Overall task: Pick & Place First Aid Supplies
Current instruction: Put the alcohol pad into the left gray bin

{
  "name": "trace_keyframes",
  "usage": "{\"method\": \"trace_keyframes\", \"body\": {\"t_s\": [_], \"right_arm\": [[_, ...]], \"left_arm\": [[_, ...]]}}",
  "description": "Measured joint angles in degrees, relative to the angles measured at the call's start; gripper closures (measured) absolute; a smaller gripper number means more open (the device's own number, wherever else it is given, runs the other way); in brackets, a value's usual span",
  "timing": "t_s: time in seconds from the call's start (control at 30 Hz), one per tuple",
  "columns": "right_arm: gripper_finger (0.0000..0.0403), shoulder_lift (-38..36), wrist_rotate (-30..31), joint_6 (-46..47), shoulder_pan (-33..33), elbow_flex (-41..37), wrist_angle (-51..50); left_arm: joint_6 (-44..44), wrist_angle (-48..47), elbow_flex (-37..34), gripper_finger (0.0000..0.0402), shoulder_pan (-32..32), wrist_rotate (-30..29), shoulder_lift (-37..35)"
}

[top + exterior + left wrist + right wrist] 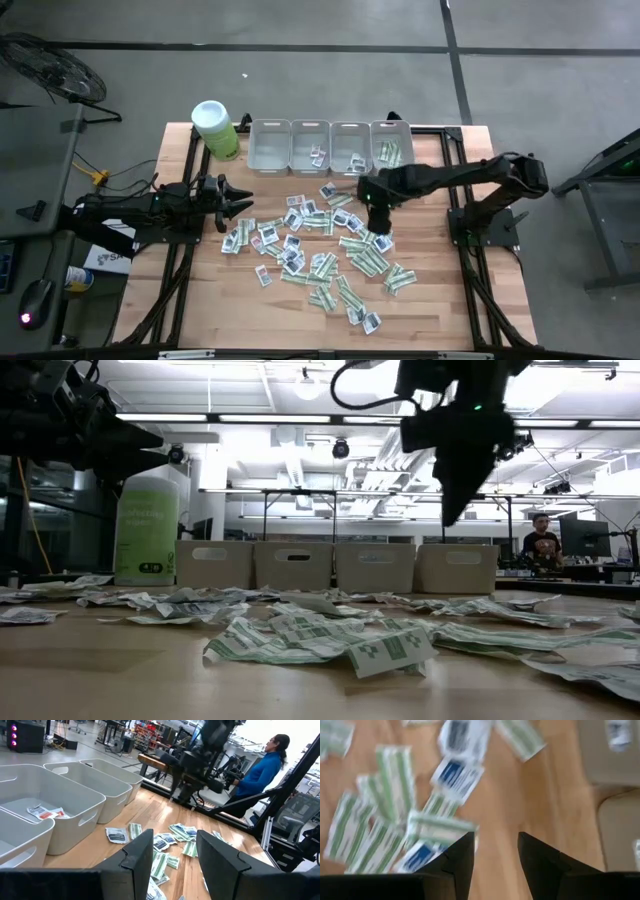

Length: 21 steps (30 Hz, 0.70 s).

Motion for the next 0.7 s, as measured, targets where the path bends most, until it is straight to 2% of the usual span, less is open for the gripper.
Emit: {"method": "trace_keyframes", "body": {"t_s": [0.17, 0.37, 0.57, 0.7], "right_arm": [[0.0258, 0.02, 0.33, 1.92, 6.04, -0.02, -5.09], [0.0258, 0.03, 4.89, 9.2, 14.0, -0.01, -10.49], [0.0258, 0.2, 10.74, 9.67, 22.53, -0.51, -9.61], [0.0258, 0.23, 11.0, 12.04, 26.76, -4.83, -4.65]], "left_arm": [[-0.01, 0.0, 0.0, 0.0252, 0.0, 0.0, 0.01], [0.0, 0.01, 0.0, 0.0252, 0.0, 0.0, 0.01], [-0.02, 0.0, -0.01, 0.0252, 0.0, 0.0, 0.02], [-0.01, 0.0, 0.0, 0.0252, 0.0, 0.0, 0.0]]}}
